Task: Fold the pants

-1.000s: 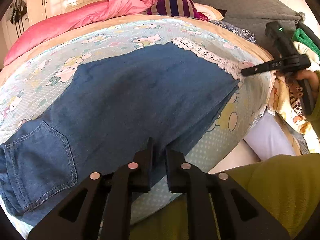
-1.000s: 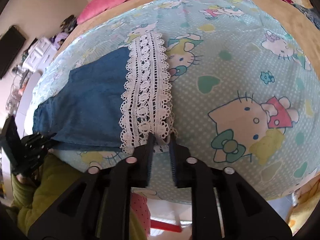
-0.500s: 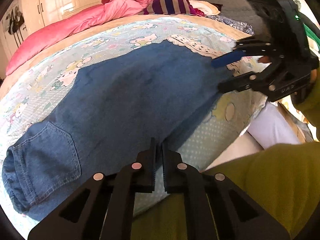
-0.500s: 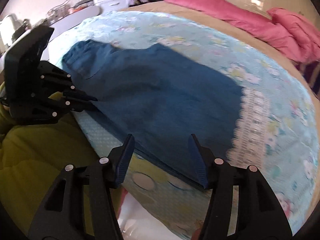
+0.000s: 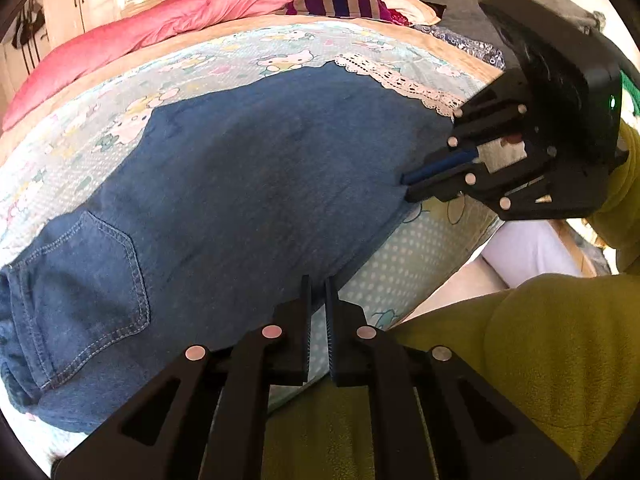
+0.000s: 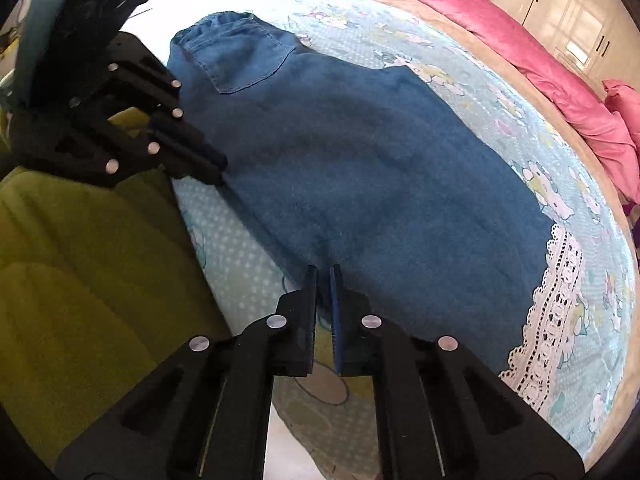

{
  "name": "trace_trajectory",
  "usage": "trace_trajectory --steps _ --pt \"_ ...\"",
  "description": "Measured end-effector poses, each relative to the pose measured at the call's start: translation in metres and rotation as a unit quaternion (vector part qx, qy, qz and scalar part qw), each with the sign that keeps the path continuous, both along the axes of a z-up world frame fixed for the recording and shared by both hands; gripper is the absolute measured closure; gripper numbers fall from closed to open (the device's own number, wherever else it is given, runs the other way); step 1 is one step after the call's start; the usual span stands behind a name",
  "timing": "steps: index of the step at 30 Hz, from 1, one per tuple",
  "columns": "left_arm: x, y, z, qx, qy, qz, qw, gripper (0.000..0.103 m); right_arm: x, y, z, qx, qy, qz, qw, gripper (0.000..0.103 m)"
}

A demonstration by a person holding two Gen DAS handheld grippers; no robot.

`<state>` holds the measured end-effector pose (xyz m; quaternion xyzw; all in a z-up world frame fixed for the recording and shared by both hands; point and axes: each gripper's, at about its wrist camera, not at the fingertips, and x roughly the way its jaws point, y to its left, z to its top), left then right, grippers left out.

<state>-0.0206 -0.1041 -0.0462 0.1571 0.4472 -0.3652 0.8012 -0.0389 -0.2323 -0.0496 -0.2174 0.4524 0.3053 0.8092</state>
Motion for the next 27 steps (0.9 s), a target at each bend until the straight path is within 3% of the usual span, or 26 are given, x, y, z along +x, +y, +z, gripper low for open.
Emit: trace_trajectory --steps 2,5,8,11,13,15,17,18,22,23,27 --pt "0.002 0.003 0.000 -0.007 0.006 0.004 0.9999 0.089 0.001 0.001 -0.003 0.007 0.007 -0.005 1.000 0.101" --pt "0.006 0.016 0.004 -0.022 0.007 0.025 0.9994 0.066 0.000 -0.002 0.001 0.019 0.017 -0.001 1.000 0.101" --pt "0.010 0.040 0.019 -0.051 0.000 0.063 0.9967 0.065 -0.006 -0.005 0.002 0.012 0.018 0.012 1.000 0.101" --pt "0.013 0.070 0.035 -0.066 -0.028 0.123 0.9899 0.043 -0.008 -0.015 0.012 0.039 0.022 -0.002 0.999 0.100" --pt "0.017 0.092 0.042 -0.063 -0.039 0.172 0.9823 0.041 -0.006 -0.026 0.026 0.062 0.005 -0.017 0.998 0.097" --pt "0.024 0.111 0.040 -0.044 -0.041 0.223 0.9731 0.040 -0.001 -0.037 0.035 0.070 -0.012 -0.038 0.997 0.082" --pt "0.032 0.125 0.031 0.008 -0.043 0.276 0.9601 0.030 0.009 -0.048 0.037 0.065 -0.020 -0.070 0.995 0.078" --pt "0.035 0.133 0.024 0.027 -0.037 0.294 0.9547 0.030 0.013 -0.052 0.036 0.064 -0.017 -0.080 0.995 0.078" --pt "0.040 0.156 0.012 -0.017 -0.005 0.302 0.9533 0.030 0.021 -0.067 0.016 0.035 0.020 -0.106 0.994 0.076" --pt "0.042 0.159 0.011 -0.020 -0.004 0.300 0.9538 0.030 0.022 -0.069 0.002 0.013 0.043 -0.108 0.993 0.072" --pt "0.048 0.153 0.004 -0.003 -0.017 0.291 0.9565 0.031 0.017 -0.073 -0.003 0.028 0.035 -0.109 0.993 0.072"
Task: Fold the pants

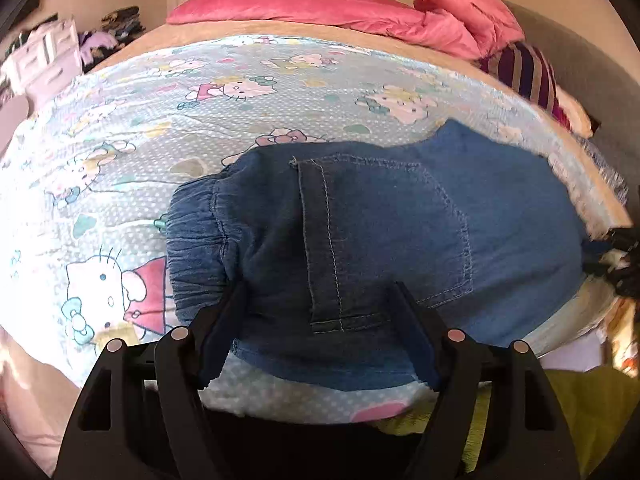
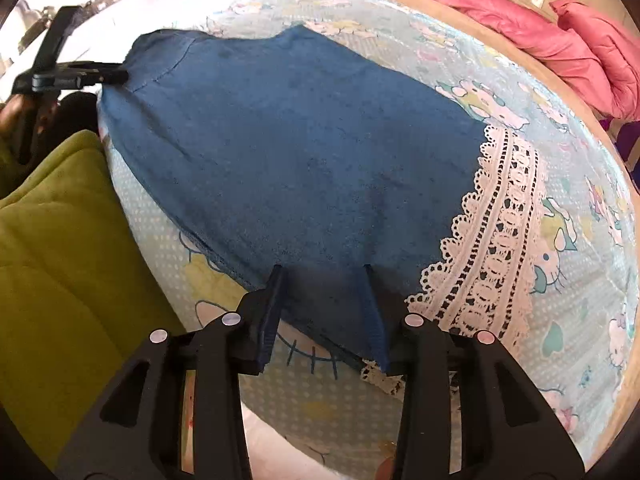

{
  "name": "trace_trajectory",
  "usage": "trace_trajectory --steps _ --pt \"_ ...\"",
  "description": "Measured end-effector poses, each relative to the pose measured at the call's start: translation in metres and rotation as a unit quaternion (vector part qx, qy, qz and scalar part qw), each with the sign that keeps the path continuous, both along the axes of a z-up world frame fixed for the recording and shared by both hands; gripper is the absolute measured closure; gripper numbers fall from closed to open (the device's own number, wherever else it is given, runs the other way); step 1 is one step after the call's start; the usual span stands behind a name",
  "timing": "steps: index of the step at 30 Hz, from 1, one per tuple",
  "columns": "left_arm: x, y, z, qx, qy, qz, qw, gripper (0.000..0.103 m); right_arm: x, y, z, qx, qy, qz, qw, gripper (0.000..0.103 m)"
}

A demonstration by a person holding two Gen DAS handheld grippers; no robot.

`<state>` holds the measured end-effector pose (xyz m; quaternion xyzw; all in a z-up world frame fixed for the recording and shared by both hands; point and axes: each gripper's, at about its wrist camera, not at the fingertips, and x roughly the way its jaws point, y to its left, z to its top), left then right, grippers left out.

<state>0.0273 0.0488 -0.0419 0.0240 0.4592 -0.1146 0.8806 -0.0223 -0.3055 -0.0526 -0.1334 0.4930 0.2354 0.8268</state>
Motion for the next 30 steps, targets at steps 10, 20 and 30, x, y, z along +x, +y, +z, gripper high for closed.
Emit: trace_trajectory --steps 10,20,30 --pt "-0.013 -0.017 0.059 -0.027 -0.074 -0.016 0.9968 0.022 0.021 -0.068 0.066 0.131 -0.093 -0.111 0.981 0.049" --pt "0.064 -0.079 0.069 -0.085 -0.040 -0.066 0.9934 0.022 0.121 -0.132 0.029 0.191 -0.010 -0.233 0.954 0.049" --pt "0.157 -0.129 -0.005 -0.094 0.060 -0.076 0.9909 0.022 0.147 -0.130 -0.018 0.211 0.033 -0.215 0.953 0.065"
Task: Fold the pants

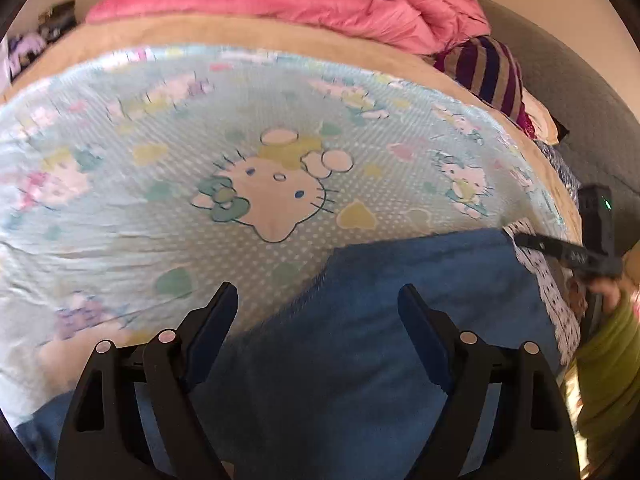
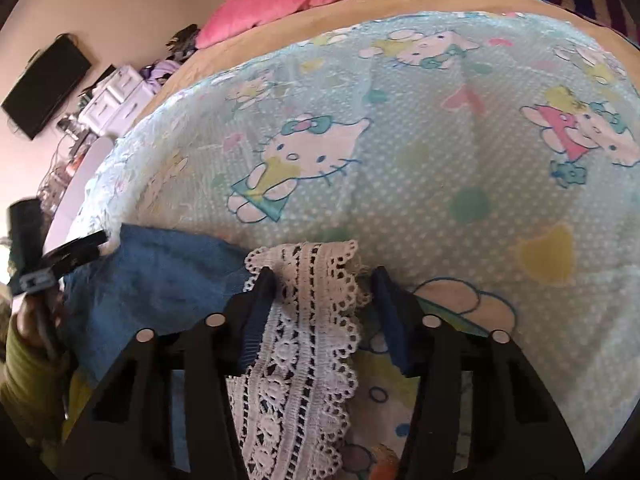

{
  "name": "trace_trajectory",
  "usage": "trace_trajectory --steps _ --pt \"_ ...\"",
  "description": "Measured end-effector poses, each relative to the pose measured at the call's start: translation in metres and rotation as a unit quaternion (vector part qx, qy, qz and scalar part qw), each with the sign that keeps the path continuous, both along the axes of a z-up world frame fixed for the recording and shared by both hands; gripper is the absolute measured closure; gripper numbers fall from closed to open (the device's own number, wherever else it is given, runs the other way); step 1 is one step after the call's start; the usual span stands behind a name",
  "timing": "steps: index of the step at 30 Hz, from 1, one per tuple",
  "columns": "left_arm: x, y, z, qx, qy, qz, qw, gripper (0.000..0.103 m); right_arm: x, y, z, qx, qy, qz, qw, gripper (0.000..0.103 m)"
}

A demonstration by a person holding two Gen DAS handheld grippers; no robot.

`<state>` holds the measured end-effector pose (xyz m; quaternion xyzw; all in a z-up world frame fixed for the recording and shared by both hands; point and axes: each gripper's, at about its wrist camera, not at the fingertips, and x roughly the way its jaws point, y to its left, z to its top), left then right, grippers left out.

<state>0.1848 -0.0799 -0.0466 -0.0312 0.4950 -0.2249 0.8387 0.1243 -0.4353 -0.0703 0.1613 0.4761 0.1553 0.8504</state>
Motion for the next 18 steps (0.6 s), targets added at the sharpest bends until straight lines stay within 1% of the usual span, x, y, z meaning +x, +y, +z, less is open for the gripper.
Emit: trace_trajectory --steps 2,3,4,5,6,7,8,9,11,15,18 --pt "0.008 -0.004 -0.019 -0.005 0.025 0.007 0.9996 0.023 -0.002 0.001 -0.001 0.009 -0.009 0.007 1.000 0.073" --pt "0.006 -0.007 -0.021 0.002 0.019 0.008 0.9998 0.023 -0.002 0.002 -0.001 0.012 -0.012 0.012 1.000 0.076" --pt "0.002 -0.013 -0.021 0.012 0.005 0.002 0.9999 0.024 -0.004 0.004 -0.001 0.014 -0.017 0.017 1.000 0.077" --pt "-0.002 -0.017 -0.020 0.016 0.002 -0.006 0.9999 0.033 -0.006 0.005 -0.001 0.015 -0.021 0.020 0.999 0.080" --pt "-0.006 -0.021 -0.019 0.017 0.000 -0.014 0.9998 0.054 -0.008 0.006 0.000 0.017 -0.025 0.023 0.999 0.081" --pt "-0.009 -0.024 -0.017 0.010 0.002 -0.023 0.9997 0.068 -0.009 0.006 0.001 0.017 -0.029 0.025 0.999 0.083" --pt "-0.011 -0.025 -0.015 0.005 0.004 -0.029 0.9996 0.090 -0.012 0.009 0.005 0.013 -0.037 0.029 0.999 0.084" --pt "-0.015 -0.027 -0.011 0.002 0.002 -0.032 0.9995 0.091 -0.015 0.011 0.009 0.008 -0.047 0.033 0.998 0.085" --pt "-0.017 -0.029 -0.005 0.009 -0.011 -0.033 0.9993 0.091 -0.018 0.014 0.020 0.003 -0.065 0.034 0.997 0.086" --pt "-0.015 -0.024 0.018 -0.004 -0.043 -0.017 0.9989 0.092 -0.015 0.014 0.048 0.001 -0.109 0.033 0.994 0.087" --pt "-0.009 -0.027 0.031 0.012 -0.065 -0.013 0.9977 0.092 0.000 0.015 0.061 -0.015 -0.124 0.035 0.992 0.087"
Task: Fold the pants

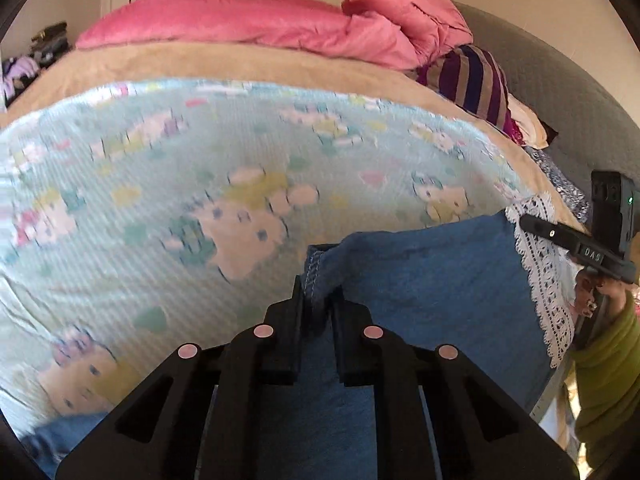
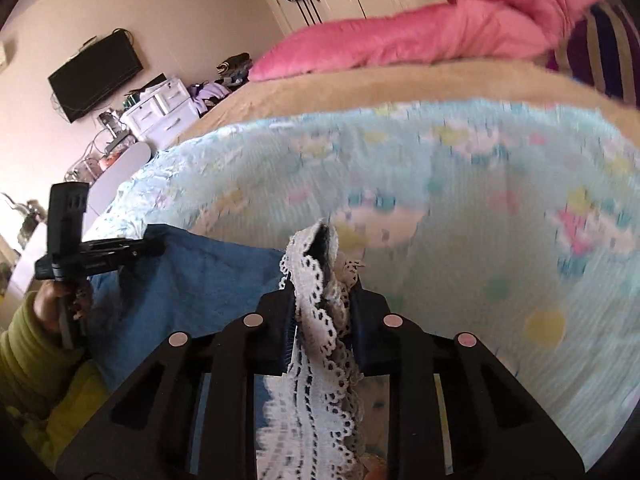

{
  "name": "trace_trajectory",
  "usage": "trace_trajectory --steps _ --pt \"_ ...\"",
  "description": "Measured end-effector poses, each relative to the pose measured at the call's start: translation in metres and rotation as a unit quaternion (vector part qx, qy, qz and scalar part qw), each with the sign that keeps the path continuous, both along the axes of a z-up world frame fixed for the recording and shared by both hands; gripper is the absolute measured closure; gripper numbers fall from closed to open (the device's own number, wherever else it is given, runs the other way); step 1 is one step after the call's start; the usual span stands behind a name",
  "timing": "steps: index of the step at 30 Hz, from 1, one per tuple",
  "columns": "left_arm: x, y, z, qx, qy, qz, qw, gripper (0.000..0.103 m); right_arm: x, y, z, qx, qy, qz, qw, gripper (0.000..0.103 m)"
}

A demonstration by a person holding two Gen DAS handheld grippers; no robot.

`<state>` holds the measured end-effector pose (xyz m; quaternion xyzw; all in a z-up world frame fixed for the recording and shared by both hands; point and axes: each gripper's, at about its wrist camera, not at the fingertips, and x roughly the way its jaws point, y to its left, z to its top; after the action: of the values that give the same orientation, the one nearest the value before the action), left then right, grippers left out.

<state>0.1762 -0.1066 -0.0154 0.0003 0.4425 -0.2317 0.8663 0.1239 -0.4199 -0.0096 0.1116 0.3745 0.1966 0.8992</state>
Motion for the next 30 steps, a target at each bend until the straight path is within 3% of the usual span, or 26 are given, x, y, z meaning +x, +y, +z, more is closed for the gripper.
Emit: trace_trajectory --steps 5,9,11,13,15,18,19,20,21,27,30 --pt "0.016 -0.008 -0.006 0.035 -0.010 0.006 0.9993 0.092 0.035 0.003 -0.013 -0.036 0.027 -0.007 0.999 0.087" --pt "0.025 -0.009 -0.040 0.045 0.014 0.011 0.9988 0.088 0.056 0.010 -0.051 -0.083 0.080 -0.012 0.993 0.083" --pt "0.025 -0.005 -0.049 0.035 0.014 0.013 0.9992 0.086 0.058 0.007 -0.057 -0.075 0.085 -0.018 0.993 0.082" --pt "0.024 0.001 -0.048 0.017 0.013 0.013 0.9997 0.084 0.057 0.002 -0.054 -0.071 0.085 -0.031 0.993 0.073" --pt "0.019 0.010 -0.041 0.005 0.009 0.024 0.9997 0.073 0.052 -0.005 -0.047 -0.073 0.084 -0.059 0.992 0.059" --pt "0.000 0.030 -0.020 -0.028 -0.010 0.032 0.9990 0.071 0.033 -0.017 -0.031 -0.046 0.067 -0.086 0.993 0.053" --pt "-0.007 0.036 -0.015 -0.030 -0.017 0.038 0.9987 0.066 0.025 -0.021 -0.025 -0.039 0.060 -0.092 0.993 0.051" --pt "-0.015 0.043 -0.009 -0.030 -0.024 0.044 0.9983 0.051 0.014 -0.021 -0.019 -0.034 0.052 -0.096 0.993 0.047" --pt "-0.027 0.055 -0.001 -0.031 -0.035 0.053 0.9975 0.044 0.005 -0.019 -0.015 -0.032 0.045 -0.093 0.994 0.047" --pt "-0.076 0.121 0.025 -0.035 -0.071 0.113 0.9904 0.031 -0.050 0.017 0.004 -0.048 0.002 -0.032 0.998 0.038" --pt "-0.096 0.165 0.032 -0.005 -0.084 0.177 0.9807 0.024 -0.066 0.040 0.007 -0.064 -0.014 -0.001 0.998 0.036"
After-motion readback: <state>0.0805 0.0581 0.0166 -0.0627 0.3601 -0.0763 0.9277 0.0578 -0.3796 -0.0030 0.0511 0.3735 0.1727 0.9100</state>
